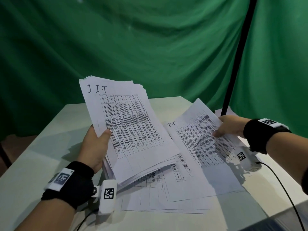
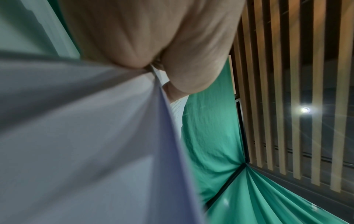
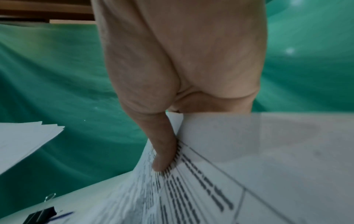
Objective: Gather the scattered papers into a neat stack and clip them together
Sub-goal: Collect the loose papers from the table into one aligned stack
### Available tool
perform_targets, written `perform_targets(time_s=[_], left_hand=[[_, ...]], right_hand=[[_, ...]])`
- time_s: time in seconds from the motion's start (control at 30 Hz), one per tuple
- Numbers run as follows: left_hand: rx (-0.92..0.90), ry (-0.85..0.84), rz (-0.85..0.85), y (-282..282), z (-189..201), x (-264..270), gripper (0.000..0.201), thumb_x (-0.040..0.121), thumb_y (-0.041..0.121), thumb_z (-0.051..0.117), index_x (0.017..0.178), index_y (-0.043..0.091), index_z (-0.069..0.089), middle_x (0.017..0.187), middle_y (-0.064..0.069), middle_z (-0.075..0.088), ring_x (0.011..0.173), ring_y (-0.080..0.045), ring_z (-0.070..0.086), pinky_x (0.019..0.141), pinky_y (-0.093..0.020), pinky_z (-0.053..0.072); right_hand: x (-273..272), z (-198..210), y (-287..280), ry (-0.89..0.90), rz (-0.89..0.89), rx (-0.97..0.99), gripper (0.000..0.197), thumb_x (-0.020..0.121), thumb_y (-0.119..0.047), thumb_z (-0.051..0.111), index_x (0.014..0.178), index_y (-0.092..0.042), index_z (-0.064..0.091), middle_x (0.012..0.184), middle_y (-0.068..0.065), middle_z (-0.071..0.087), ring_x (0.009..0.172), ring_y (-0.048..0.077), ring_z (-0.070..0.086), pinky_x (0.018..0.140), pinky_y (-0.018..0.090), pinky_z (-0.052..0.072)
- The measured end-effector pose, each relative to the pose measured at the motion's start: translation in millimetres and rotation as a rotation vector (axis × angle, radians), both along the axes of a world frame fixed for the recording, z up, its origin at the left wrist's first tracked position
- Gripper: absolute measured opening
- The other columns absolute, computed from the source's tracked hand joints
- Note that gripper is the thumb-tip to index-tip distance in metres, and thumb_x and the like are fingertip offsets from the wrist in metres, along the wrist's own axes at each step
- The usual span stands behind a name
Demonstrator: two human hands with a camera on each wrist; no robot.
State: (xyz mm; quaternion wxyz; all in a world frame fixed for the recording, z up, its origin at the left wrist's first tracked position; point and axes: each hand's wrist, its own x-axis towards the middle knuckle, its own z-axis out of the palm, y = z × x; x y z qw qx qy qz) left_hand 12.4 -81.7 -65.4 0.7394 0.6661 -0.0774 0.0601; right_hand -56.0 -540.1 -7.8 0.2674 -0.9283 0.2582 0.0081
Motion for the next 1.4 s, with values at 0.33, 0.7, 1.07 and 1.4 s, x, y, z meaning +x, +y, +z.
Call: perform_targets(time_s=[0.33,0.7,1.07,1.4], left_hand=[[0.002,0.011,-0.002,0.7,1.1,0.2,0.031,0.110,0.011,0.053,0.139,0.020,0.060,0.130,0.000,0.072,0.118,-0.024,0.069,0.104,-0.045,0.053],[-0.041,0.001,-0.138,-8.6,10.1,-15.1,0.038,0.110,0.012,0.052,0.147,0.021,0.057,0.133,0.005,0.074,0.121,-0.015,0.071,0.104,-0.035,0.054],[-0.041,0.071,-0.211,-9.5,13.5,-23.4,0.046,0.108,0.047,0.052,0.152,0.033,0.051,0.146,0.019,0.063,0.139,-0.005,0.053,0.124,-0.039,0.032],[0.099,-0.024,-0.047,0.2,8.2,-8.3,0.045,0.110,0.007,0.048,0.153,0.021,0.048,0.134,0.002,0.070,0.121,-0.018,0.068,0.105,-0.039,0.053]], right_hand=[[-14.6,68.1,24.2,-0.507,0.141,0.660,0.053,0.076,-0.022,0.085,0.124,-0.009,0.067,0.123,0.019,0.074,0.099,0.030,0.076,0.092,0.051,0.063],[3.3,53.9,120.6,-0.300,0.323,0.792,0.029,0.100,0.002,0.064,0.129,0.000,0.064,0.112,0.019,0.080,0.088,0.031,0.080,0.079,0.044,0.067],[23.8,27.8,170.4,-0.392,0.223,0.855,0.023,0.094,0.003,0.071,0.108,-0.006,0.055,0.115,0.026,0.075,0.097,0.040,0.077,0.091,0.061,0.062],[13.2,27.0,104.9,-0.088,0.311,-0.134,0.037,0.093,-0.045,0.077,0.105,-0.014,0.061,0.091,0.004,0.072,0.071,0.022,0.069,0.061,0.033,0.061]])
